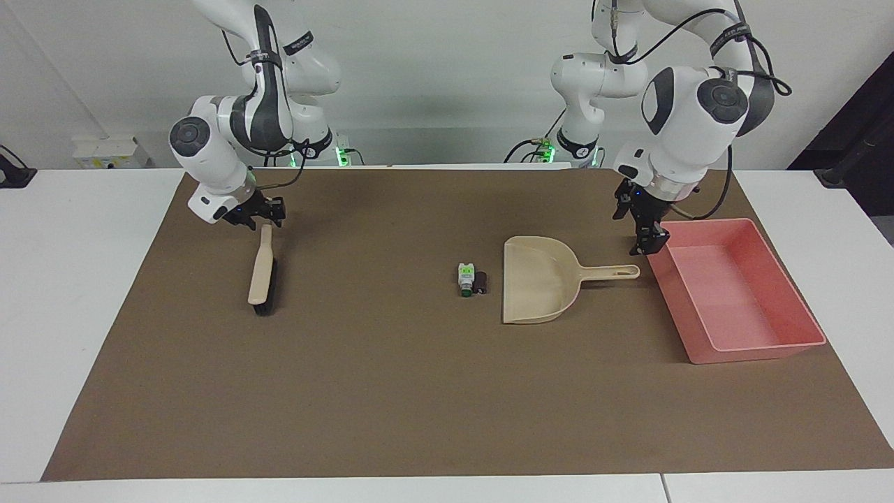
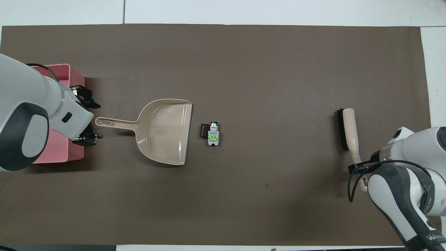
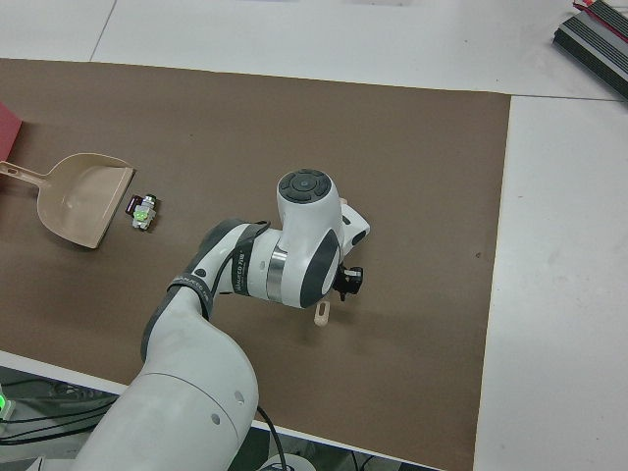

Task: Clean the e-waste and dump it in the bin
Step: 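Grasp the beige dustpan handle with the left gripper while the right gripper grasps the brush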

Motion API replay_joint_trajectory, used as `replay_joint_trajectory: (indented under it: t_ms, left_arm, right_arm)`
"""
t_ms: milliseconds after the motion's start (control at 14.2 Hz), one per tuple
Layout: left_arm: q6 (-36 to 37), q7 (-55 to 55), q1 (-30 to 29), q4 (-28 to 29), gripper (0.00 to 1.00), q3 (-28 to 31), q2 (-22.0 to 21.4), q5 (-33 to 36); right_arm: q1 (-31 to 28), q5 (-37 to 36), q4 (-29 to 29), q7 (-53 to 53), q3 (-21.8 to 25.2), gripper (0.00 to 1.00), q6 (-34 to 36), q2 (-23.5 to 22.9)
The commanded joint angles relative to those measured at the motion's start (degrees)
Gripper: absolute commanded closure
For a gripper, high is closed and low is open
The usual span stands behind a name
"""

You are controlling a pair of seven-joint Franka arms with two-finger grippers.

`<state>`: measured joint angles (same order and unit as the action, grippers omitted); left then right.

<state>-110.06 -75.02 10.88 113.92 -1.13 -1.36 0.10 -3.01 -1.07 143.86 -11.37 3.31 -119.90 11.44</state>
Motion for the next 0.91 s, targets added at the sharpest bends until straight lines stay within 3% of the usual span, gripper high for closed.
replay_joint_trajectory:
  t_ms: [0,422,563,704,844]
  left_arm:
    - [-6.73,-0.48,1.86,5.6,0.07,0.25,-1.19,3.94]
    - [-14.12,0.22,2.48,8.16,0.03,0.25,2.76,4.21]
    - [-15.71,1.1,2.57,8.08,0.03,0.25,3.82,4.21]
    - [-16.5,1.89,3.62,8.16,0.03,0.34,4.7,4.3]
    - [-16.5,2.07,3.63,8.51,0.03,0.25,4.96,4.3]
  right_arm:
    - [-1.65,0.89,1.25,-2.17,-0.41,0.49,-1.21,0.69]
    - [-1.22,0.89,0.46,-1.82,-0.41,0.98,-1.03,0.34]
    - [-1.12,0.89,-2.07,-2.25,-0.49,1.0,0.36,-0.62]
    - [-0.43,0.72,-6.9,-2.17,-1.19,1.0,6.31,-1.24]
    - [4.04,0.37,-11.82,-0.77,-1.55,1.0,11.95,-1.68]
